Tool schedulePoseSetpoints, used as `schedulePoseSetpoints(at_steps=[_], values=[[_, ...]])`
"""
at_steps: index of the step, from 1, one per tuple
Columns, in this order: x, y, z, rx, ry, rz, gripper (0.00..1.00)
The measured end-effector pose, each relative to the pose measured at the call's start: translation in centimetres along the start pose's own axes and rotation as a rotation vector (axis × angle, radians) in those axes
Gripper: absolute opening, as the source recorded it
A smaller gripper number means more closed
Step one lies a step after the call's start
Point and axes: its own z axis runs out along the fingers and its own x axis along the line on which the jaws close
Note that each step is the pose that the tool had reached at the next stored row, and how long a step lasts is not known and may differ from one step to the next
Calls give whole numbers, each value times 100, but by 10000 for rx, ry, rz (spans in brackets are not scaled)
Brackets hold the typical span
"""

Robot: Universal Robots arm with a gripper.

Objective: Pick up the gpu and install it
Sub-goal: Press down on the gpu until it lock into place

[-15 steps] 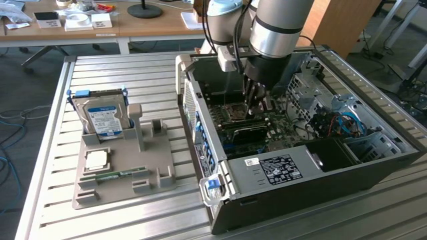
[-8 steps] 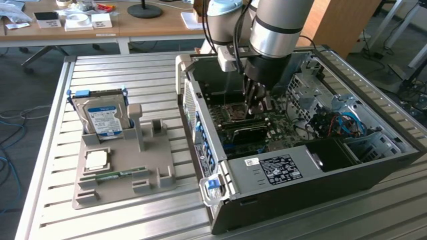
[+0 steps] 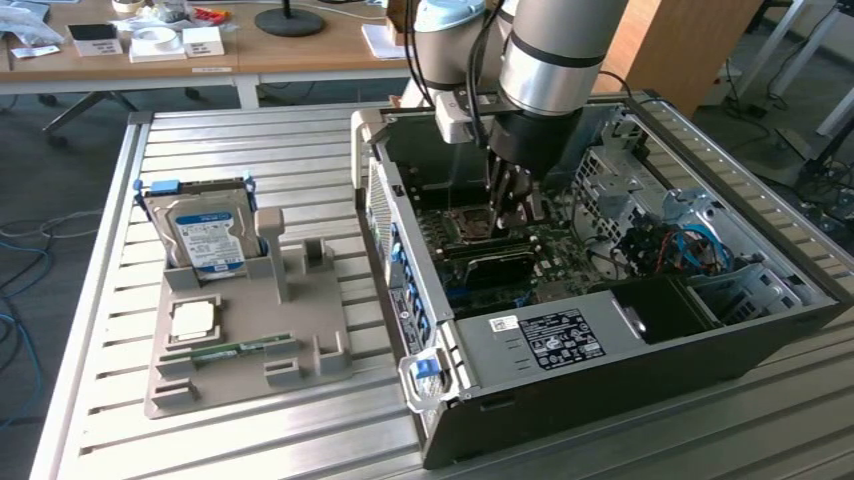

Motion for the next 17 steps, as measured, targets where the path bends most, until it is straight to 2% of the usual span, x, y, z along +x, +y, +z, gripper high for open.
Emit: schedulePoseSetpoints(at_steps=[5, 13, 17], values=[[2, 1, 45, -1, -16, 1, 11], [2, 1, 48, -2, -16, 3, 11], [1, -7, 50, -35, -15, 10, 11]])
